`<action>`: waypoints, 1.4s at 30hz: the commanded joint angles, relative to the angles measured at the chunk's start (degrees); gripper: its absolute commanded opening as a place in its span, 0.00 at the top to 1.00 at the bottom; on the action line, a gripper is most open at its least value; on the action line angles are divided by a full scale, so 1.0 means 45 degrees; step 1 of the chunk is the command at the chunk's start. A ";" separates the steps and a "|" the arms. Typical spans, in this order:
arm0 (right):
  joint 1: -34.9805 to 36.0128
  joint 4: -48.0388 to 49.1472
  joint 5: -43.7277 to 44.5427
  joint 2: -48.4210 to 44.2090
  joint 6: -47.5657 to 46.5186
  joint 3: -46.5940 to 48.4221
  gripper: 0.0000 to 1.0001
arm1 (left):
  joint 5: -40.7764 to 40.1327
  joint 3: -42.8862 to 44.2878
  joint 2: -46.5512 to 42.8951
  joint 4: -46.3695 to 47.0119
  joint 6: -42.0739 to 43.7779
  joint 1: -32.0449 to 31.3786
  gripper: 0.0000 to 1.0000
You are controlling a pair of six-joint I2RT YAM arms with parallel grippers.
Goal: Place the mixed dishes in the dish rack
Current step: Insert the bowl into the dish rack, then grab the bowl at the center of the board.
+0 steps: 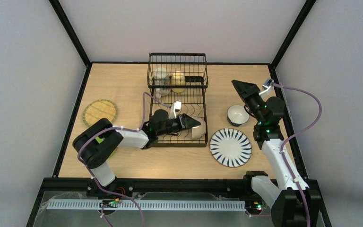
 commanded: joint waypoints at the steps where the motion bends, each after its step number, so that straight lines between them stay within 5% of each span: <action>1: -0.0045 -0.1058 0.0276 -0.0294 -0.0786 0.0202 0.32 | -0.0783 -0.0237 -0.1001 -0.1548 0.0968 -0.0003 0.05; 13: -0.0045 -0.7691 0.2431 0.1651 -0.5541 0.3668 0.28 | -0.2123 -0.0892 -0.4117 -0.5716 0.2139 0.0730 0.01; 19: -0.0045 -1.0836 0.6035 0.2900 -0.6911 0.4994 0.27 | -0.2560 -0.0699 -0.6205 -0.8275 0.2568 0.1082 0.01; 29: -0.0045 -1.3046 0.9767 0.3440 -0.7058 0.4496 0.28 | -0.2252 0.0787 -0.7283 -1.1670 0.3149 0.1228 0.01; 42: -0.0055 -1.3468 0.9232 0.4437 -0.6899 0.3805 0.28 | -0.1711 0.2078 -0.7150 -1.2675 0.3267 0.1264 0.01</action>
